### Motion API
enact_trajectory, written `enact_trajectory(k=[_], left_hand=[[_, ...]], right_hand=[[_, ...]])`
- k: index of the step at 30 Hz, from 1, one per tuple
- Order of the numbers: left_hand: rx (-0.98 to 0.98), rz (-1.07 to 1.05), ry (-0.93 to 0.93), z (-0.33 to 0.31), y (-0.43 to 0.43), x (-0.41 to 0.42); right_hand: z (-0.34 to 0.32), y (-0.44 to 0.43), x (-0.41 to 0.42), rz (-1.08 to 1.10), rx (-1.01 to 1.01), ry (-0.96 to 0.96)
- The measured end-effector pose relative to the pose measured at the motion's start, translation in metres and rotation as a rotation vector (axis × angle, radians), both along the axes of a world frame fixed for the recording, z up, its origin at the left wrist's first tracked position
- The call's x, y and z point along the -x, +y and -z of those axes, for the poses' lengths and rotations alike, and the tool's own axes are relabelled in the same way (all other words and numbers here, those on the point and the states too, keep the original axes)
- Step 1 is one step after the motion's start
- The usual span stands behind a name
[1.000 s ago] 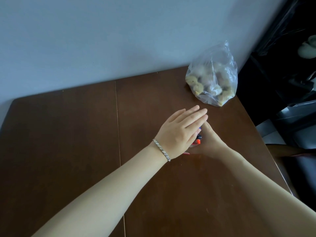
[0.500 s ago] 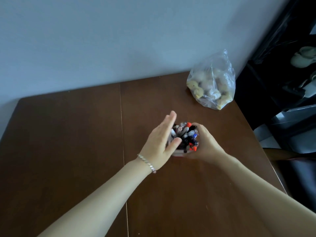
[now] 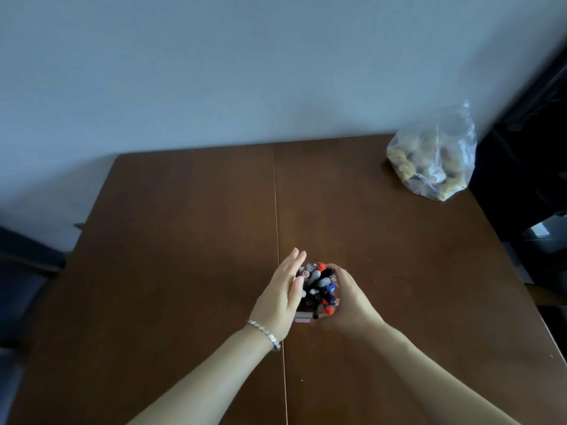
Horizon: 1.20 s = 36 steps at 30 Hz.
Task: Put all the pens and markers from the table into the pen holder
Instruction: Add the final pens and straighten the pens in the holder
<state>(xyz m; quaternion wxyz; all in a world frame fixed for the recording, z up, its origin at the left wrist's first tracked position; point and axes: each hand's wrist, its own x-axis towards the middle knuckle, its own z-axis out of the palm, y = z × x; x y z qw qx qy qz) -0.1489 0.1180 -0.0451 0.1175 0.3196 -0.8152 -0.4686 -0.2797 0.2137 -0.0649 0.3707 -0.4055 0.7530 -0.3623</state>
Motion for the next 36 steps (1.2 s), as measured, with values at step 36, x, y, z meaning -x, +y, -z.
enact_trajectory(k=[36], left_hand=[[-0.647, -0.605, 0.035, -0.009, -0.124, -0.049]], right_hand=[[-0.009, -0.15, -0.058, -0.031, -0.183, -0.086]])
